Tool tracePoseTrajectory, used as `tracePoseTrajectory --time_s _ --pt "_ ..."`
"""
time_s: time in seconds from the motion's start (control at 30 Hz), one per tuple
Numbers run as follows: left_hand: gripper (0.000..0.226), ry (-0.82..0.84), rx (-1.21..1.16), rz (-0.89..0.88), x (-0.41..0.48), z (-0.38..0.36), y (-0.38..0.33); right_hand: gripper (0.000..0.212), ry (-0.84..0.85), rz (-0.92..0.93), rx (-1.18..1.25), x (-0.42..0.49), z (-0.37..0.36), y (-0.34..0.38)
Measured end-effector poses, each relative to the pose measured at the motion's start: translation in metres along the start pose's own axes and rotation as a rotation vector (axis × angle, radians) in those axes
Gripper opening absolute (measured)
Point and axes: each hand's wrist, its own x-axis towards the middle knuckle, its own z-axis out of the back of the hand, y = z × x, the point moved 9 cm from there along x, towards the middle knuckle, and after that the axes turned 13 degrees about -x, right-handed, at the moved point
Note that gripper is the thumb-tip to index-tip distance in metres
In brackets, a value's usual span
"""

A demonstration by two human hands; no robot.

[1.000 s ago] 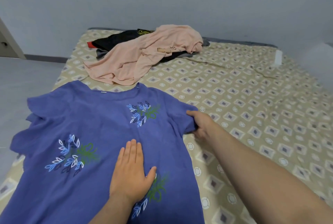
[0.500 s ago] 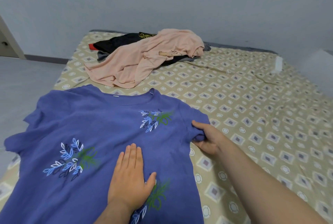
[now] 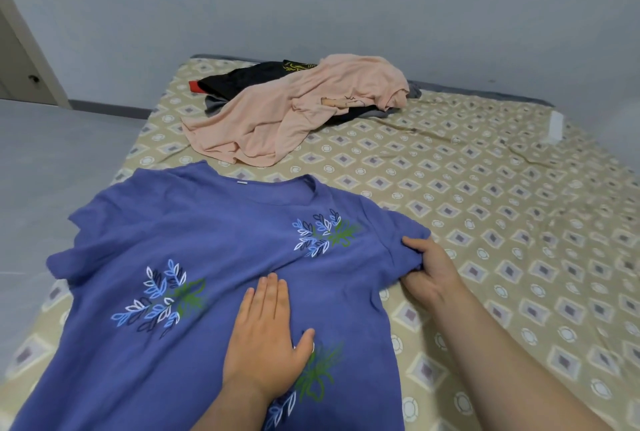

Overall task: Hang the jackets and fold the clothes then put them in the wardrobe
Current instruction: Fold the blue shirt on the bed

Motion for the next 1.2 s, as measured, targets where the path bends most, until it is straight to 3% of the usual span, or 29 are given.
tracePoseTrajectory --time_s 0.13,0.2,0.27,0.37,0.4,0.47,0.5,0.57,0.63,0.73,0.8,0.9,0.93,1.07,1.13,1.2 --pt "0.084 0.036 -0.033 -0.013 -0.011 0.001 -0.005 0.058 -0.087 0.144 -0.128 0.000 -0.012 0.012" --pt "0.082 0.050 -0.066 -0.028 -0.021 0.000 -0.006 0.050 -0.149 0.236 -0.326 -0.003 -0.024 0.028" --pt "0.079 0.077 -0.081 -0.045 -0.033 0.004 -0.005 0.044 -0.159 0.376 -0.675 -0.013 -0.052 0.038" --pt "0.073 0.164 -0.086 -0.053 -0.033 0.011 -0.016 0.069 -0.017 0.507 -1.388 -0.015 -0.103 0.008" --pt "0.067 0.178 -0.166 -0.025 -0.032 0.017 -0.012 0.072 0.013 0.511 -1.647 -0.017 -0.117 -0.011" --pt "0.047 0.077 -0.445 0.067 -0.019 0.038 0.011 0.068 -0.083 0.646 -1.981 -0.034 -0.143 -0.035" --pt "0.036 0.000 -0.572 0.131 -0.013 0.056 0.030 0.064 -0.139 0.773 -2.042 -0.048 -0.159 -0.042" --pt "0.024 -0.314 -0.690 0.298 -0.009 0.110 0.092 0.050 -0.173 1.009 -2.037 -0.077 -0.194 -0.060" --pt "0.025 -0.531 -0.650 0.488 -0.018 0.155 0.159 0.035 -0.170 1.117 -2.063 -0.092 -0.225 -0.080" --pt "0.018 -0.470 -0.556 0.672 -0.022 0.176 0.234 0.020 -0.229 0.921 -2.139 -0.084 -0.248 -0.087" --pt "0.025 -0.420 -0.532 0.728 -0.025 0.175 0.262 0.021 -0.322 0.787 -2.192 -0.072 -0.241 -0.086" --pt "0.051 -0.414 -0.642 0.786 -0.023 0.164 0.287 0.028 -0.284 0.909 -2.178 -0.079 -0.239 -0.093" --pt "0.050 -0.402 -0.741 0.792 -0.017 0.160 0.292 0.035 -0.271 0.931 -2.146 -0.081 -0.234 -0.096" --pt "0.017 -0.301 -0.965 0.710 0.012 0.146 0.292 0.055 -0.378 1.015 -2.038 -0.085 -0.189 -0.085" --pt "0.019 -0.324 -0.961 0.700 0.019 0.145 0.294 0.052 -0.426 0.901 -2.090 -0.079 -0.152 -0.078" --pt "0.021 -0.343 -0.946 0.708 0.019 0.144 0.296 0.053 -0.426 0.620 -2.179 -0.066 -0.115 -0.076"
